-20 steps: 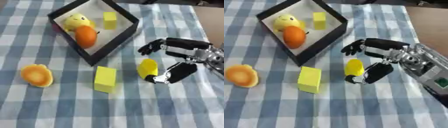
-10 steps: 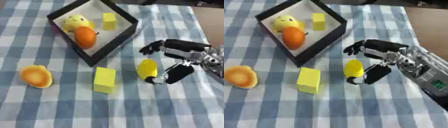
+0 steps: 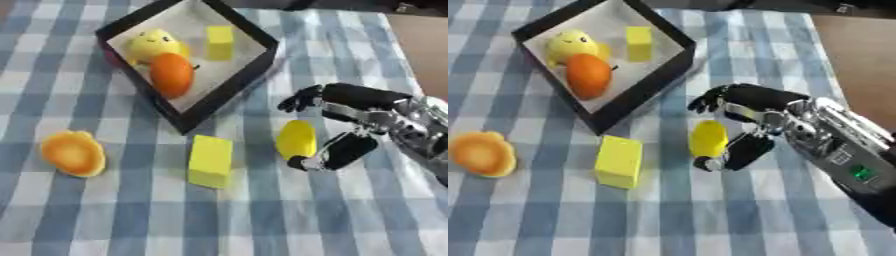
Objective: Pick up objects on the table and place them in the box.
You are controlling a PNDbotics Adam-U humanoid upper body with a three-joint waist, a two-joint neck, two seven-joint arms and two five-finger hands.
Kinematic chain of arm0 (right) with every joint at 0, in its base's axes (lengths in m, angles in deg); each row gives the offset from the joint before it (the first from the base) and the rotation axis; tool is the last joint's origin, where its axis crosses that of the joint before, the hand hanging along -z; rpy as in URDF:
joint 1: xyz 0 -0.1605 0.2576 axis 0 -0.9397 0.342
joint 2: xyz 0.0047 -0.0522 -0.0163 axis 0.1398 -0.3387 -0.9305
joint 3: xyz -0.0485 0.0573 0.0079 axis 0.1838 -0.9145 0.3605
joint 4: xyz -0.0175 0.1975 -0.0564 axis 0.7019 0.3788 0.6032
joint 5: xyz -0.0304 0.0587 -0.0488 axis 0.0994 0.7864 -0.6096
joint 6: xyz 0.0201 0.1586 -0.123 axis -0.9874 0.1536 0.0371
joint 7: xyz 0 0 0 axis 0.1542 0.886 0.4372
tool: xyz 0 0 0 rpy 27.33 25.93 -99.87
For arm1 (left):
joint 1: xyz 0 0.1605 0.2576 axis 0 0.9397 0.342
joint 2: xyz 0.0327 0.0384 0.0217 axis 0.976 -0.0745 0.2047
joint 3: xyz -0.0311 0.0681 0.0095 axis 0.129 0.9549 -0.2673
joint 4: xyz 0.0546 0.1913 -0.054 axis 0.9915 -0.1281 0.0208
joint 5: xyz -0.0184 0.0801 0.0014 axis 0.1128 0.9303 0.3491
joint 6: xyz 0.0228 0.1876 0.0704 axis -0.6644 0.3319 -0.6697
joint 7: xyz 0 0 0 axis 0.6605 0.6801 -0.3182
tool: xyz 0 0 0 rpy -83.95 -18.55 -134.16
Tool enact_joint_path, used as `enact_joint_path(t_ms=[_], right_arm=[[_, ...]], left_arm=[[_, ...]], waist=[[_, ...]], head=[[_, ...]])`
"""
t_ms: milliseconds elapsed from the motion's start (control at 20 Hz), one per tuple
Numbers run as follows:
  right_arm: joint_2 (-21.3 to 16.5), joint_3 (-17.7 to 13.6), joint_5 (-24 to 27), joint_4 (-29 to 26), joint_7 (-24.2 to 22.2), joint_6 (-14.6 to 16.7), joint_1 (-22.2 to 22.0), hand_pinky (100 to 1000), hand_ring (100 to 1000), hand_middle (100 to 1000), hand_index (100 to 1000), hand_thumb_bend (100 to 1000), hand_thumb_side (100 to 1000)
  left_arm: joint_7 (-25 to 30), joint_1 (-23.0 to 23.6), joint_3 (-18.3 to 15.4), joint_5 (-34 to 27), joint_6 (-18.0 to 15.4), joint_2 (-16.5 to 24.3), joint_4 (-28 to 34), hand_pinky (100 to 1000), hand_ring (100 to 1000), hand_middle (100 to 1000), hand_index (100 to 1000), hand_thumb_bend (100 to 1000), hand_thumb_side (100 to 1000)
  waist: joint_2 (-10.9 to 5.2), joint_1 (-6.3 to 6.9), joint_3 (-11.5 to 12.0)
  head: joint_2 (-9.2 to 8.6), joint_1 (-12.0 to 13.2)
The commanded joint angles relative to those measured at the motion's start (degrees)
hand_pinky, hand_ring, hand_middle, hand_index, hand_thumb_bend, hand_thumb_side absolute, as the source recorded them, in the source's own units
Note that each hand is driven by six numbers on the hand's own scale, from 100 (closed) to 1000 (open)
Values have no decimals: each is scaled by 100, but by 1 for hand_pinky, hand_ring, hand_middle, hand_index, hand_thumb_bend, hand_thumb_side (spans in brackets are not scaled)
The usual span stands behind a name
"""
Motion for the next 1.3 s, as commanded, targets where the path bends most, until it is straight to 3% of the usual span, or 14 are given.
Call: enact_joint_path(t_ms=[50,450,750,1000,1300], right_arm=[[-26,18,-113,269,-40,27,95,863,815,778,894,470,358],[32,52,-200,714,21,-11,87,818,765,731,855,401,217],[-15,69,-15,619,26,-134,87,785,710,652,792,238,136],[-66,-1,379,191,228,-369,102,780,707,558,708,100,100],[-325,-422,806,-531,492,-617,292,774,677,524,672,100,100]], left_arm=[[13,-56,-18,8,2,144,111,755,784,847,899,834,583],[19,-41,-15,2,-9,145,115,756,784,847,899,830,584],[31,-45,-1,11,-2,145,115,757,784,847,899,826,586],[29,-37,2,18,8,146,110,757,785,847,898,826,586],[19,-10,-8,29,-2,178,121,758,785,847,898,824,585]], waist=[[5,49,21],[19,46,44],[12,42,30],[6,40,12],[-35,24,-16]], head=[[-79,-18],[-88,-39],[-88,-52],[-79,-55],[-60,-37]])
